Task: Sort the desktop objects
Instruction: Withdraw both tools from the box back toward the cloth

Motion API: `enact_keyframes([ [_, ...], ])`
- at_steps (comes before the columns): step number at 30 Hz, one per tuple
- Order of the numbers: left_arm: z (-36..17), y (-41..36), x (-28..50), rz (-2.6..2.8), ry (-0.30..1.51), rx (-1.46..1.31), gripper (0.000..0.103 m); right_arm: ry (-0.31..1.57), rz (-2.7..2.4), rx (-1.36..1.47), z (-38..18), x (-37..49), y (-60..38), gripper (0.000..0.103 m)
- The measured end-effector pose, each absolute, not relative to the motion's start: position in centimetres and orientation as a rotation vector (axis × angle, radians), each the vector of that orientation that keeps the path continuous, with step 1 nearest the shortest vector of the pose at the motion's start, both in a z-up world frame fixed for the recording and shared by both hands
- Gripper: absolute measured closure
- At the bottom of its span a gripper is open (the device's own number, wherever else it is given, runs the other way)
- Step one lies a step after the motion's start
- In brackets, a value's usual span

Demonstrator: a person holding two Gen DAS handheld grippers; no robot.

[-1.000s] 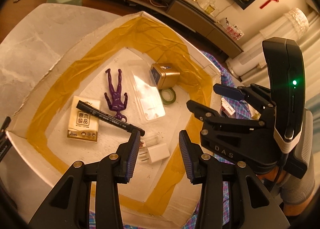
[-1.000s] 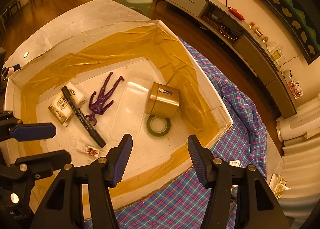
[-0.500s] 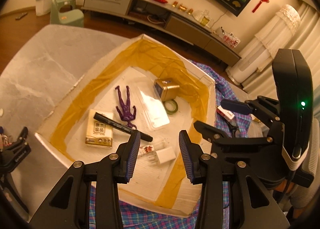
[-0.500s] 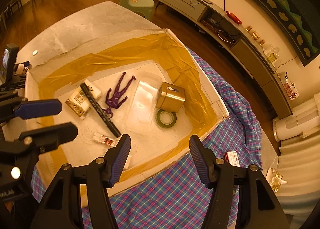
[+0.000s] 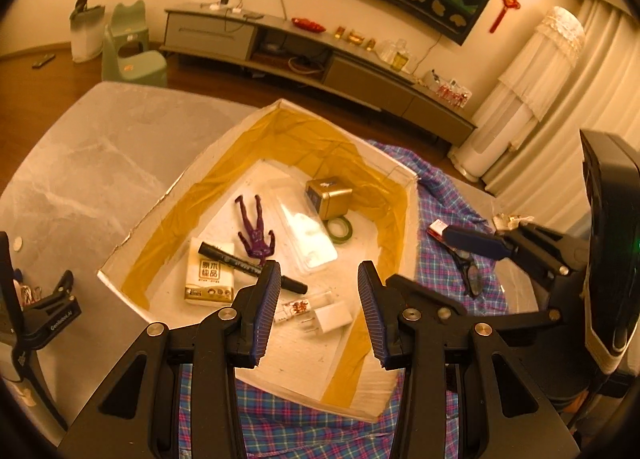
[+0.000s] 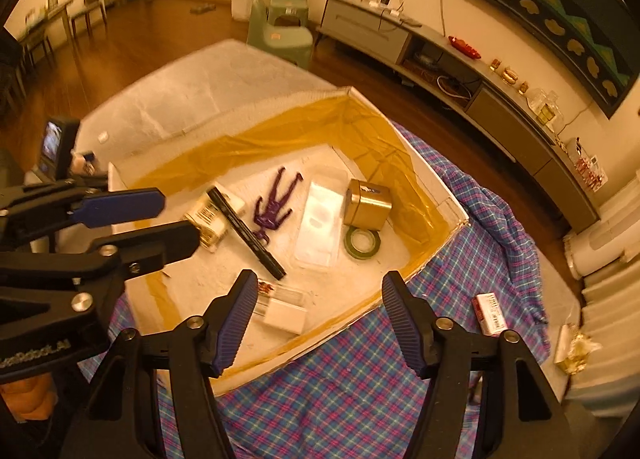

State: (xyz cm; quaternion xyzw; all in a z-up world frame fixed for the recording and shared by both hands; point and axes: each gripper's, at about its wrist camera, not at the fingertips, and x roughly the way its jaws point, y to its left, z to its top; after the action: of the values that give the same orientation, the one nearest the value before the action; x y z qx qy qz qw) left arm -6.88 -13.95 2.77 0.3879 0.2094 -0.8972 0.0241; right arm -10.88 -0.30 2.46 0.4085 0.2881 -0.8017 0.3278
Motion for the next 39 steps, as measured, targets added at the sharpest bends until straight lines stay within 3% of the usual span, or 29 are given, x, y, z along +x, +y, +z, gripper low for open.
enact_keyframes([
  [7,4.5,-11.9,-5.9,-2.842,0.561,1.054,0.06,0.561,-2.145,0.947,3.4,-9.4,2.7,0.037],
  [13,5.6,-8.1,-5.2,-2.951,0.381,0.945,0.059,0.305,-2.165,0.879,4.1,-9.8,7.8,0.037],
  [25,3.6,-0.6,-6.9,-3.072,0.151,1.116,0.058,0.077,-2.478,0.993,1.7,-17.7,23.7,0.037],
  [33,0.7,1.2,-8.2,-3.065,0.173,1.283,0.058,0.167,-2.46,1.242,-6.0,-23.3,27.6,0.042],
  [37,-0.5,2.3,-10.7,-3.038,0.319,1.415,0.058,0.3,-2.466,1.283,-9.6,-25.1,27.2,0.038],
  [39,-0.9,3.4,-13.1,-2.989,0.475,1.517,0.057,0.394,-2.457,1.321,-11.1,-26.4,26.7,0.037],
])
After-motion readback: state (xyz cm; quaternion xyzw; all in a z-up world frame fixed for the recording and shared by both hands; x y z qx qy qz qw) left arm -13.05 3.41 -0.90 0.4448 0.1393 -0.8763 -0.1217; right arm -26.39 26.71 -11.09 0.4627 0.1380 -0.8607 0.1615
